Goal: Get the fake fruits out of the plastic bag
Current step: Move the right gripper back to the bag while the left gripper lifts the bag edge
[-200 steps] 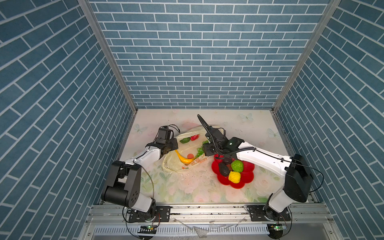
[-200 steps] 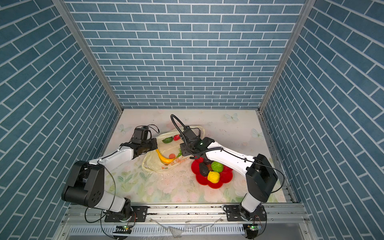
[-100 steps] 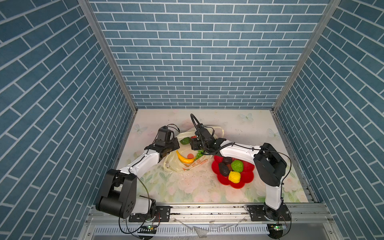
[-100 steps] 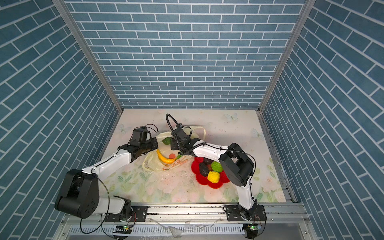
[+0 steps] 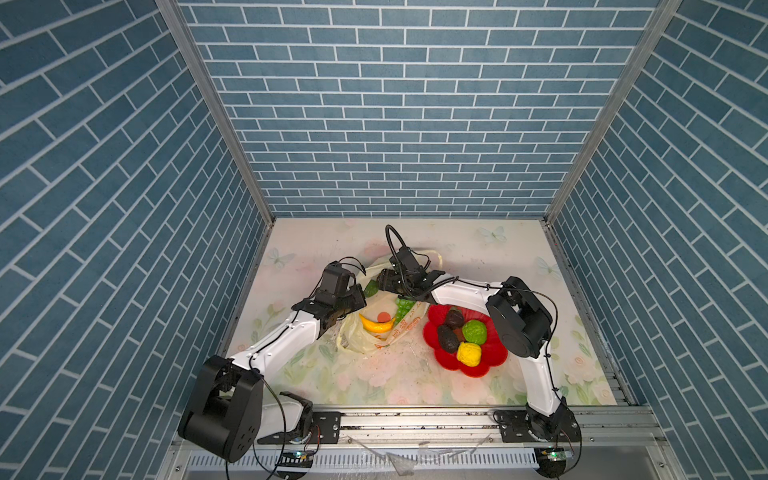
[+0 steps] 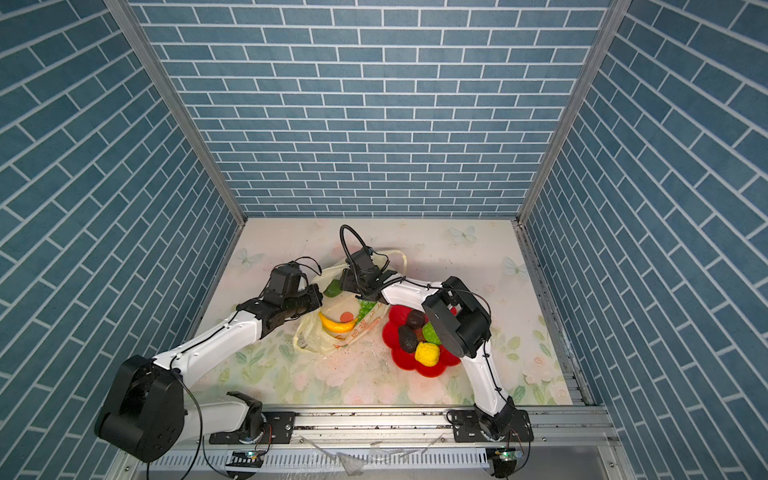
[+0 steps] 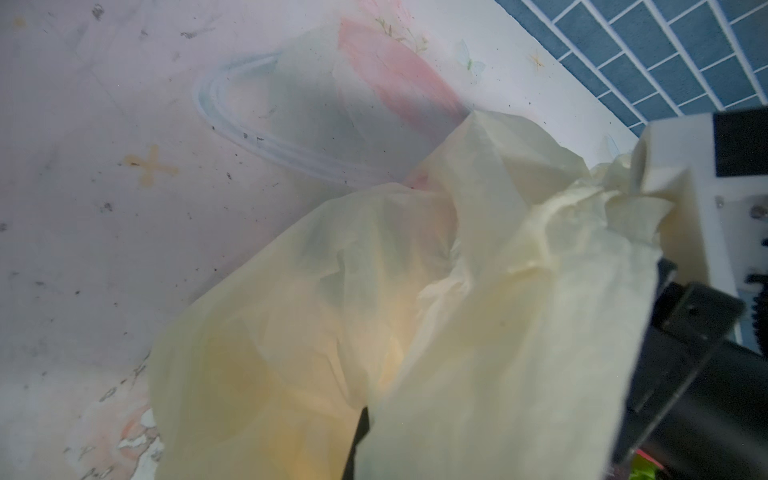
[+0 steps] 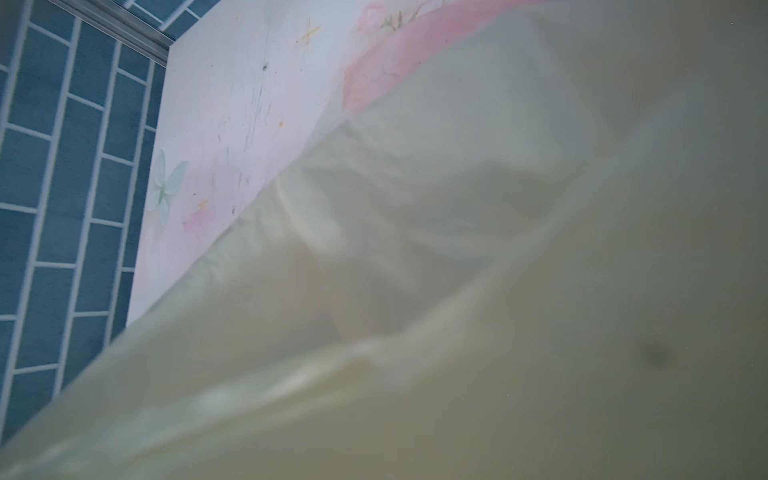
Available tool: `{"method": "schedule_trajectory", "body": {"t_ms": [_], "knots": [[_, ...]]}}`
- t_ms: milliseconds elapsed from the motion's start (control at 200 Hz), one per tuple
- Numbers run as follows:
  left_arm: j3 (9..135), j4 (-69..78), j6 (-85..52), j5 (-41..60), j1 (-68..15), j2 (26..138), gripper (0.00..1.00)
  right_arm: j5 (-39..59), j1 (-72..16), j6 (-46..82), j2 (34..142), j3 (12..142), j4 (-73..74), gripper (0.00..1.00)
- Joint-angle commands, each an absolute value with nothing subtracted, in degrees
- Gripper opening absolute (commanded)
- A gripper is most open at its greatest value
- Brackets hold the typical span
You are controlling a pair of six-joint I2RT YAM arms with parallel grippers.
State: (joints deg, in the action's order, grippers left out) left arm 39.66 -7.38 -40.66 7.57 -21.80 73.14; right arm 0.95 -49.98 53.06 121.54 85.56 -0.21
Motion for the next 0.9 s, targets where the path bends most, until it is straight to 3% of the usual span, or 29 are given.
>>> {"method": "schedule_trajectory", "body": {"t_ms": [0, 295, 535, 895], "knots": [[37.3, -8.0, -42.6, 7.0, -22.3, 71.3, 0.00, 4.7, -50.6, 58.6, 123.2, 89.0, 0.7, 0.69], [36.4, -7.6, -42.5, 6.8, -22.3, 68.9, 0.00, 7.3, -52.0, 60.7, 125.2, 94.5, -5.9, 0.70], [36.2, -8.2, -41.9, 5.8, -22.3, 68.8, 0.00, 2.5, -52.2, 60.0, 124.1, 95.1, -15.6, 0.72], [35.6, -6.9, -42.1, 6.1, -22.3, 69.0, 0.00, 8.7, -52.8, 62.1, 127.7, 95.9, -11.5, 0.74]]}}
